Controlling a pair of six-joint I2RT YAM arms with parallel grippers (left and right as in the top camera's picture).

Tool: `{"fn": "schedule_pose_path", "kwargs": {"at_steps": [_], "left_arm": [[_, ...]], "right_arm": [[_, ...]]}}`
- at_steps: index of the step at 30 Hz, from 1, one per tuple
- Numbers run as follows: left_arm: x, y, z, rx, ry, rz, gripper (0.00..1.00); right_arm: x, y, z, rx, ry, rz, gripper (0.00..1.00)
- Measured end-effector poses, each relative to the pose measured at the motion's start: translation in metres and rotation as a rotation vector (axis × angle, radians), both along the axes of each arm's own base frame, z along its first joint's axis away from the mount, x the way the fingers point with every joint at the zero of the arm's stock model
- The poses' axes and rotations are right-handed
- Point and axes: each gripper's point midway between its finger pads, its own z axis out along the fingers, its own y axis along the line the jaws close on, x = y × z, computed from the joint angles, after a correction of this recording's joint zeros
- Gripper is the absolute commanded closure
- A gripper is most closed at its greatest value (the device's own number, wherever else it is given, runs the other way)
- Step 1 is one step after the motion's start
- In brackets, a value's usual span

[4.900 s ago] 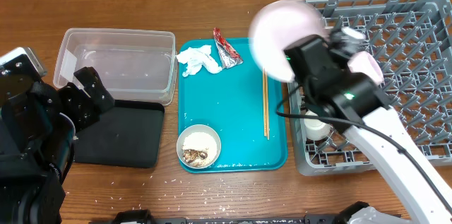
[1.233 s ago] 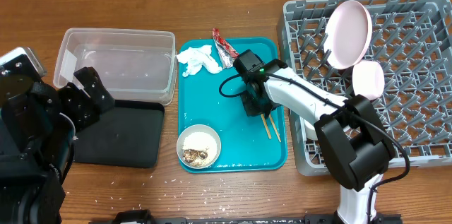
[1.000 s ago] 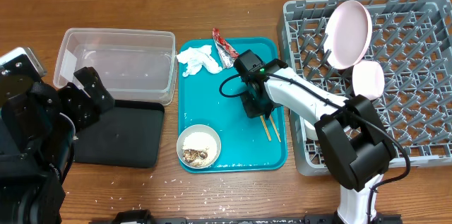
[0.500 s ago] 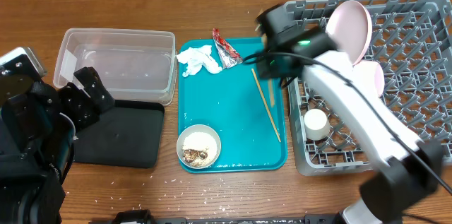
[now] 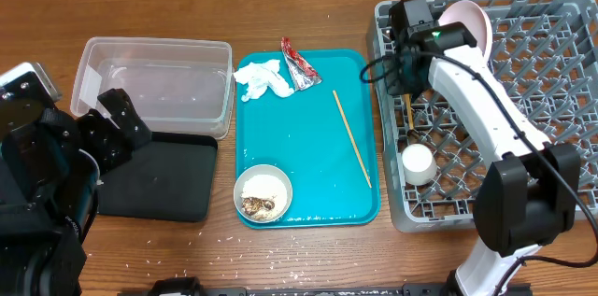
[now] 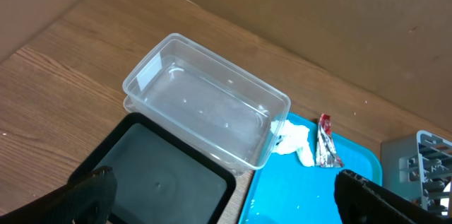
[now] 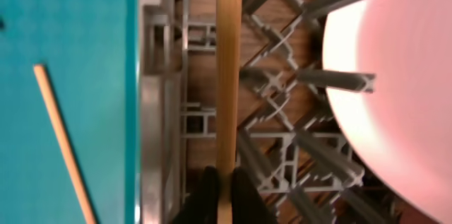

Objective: Sort waste into correct bins and load items into the dishwasher

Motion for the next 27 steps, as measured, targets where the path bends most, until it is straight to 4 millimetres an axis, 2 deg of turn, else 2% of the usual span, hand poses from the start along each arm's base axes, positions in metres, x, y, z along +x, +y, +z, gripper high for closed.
{"fn": "schedule_pose_path", "kwargs": {"at_steps": [4,7,12,14,15,18,21,23,25,26,27], "left_arm": [[0.000,0.000,0.000,0.000,0.000,0.000,0.00],[0.000,0.000,0.000,0.000,0.000,0.000,0.00],[0.000,0.000,0.000,0.000,0.000,0.000,0.00],[0.000,0.000,0.000,0.000,0.000,0.000,0.00],[0.000,0.000,0.000,0.000,0.000,0.000,0.00],[0.000,0.000,0.000,0.000,0.000,0.000,0.00],[0.000,0.000,0.000,0.000,0.000,0.000,0.00],[0.000,0.000,0.000,0.000,0.000,0.000,0.00],[0.000,0.000,0.000,0.000,0.000,0.000,0.00],[0.000,0.000,0.000,0.000,0.000,0.000,0.00],[0.000,0.000,0.000,0.000,0.000,0.000,0.00]], "right_arm": [[-0.017,0.017,-0.001,0.000,0.049,0.041,0.67],[-0.030,0.049,0.000,0.027,0.067,0.108,0.62],[-0.052,0.116,0.002,0.063,0.052,0.261,0.50],[-0.060,0.140,-0.002,0.086,0.036,0.305,0.48],[-0.062,0.145,-0.007,0.096,0.030,0.308,0.46],[-0.065,0.142,-0.030,0.101,0.030,0.284,0.44],[-0.065,0.126,-0.060,0.092,0.031,0.248,0.44],[-0.064,0.117,-0.074,0.094,0.025,0.225,0.45],[-0.069,0.104,-0.086,0.084,0.048,0.201,0.50],[-0.070,0.099,-0.090,0.082,0.056,0.191,0.61],[-0.074,0.093,-0.095,0.076,0.076,0.180,0.67]]}}
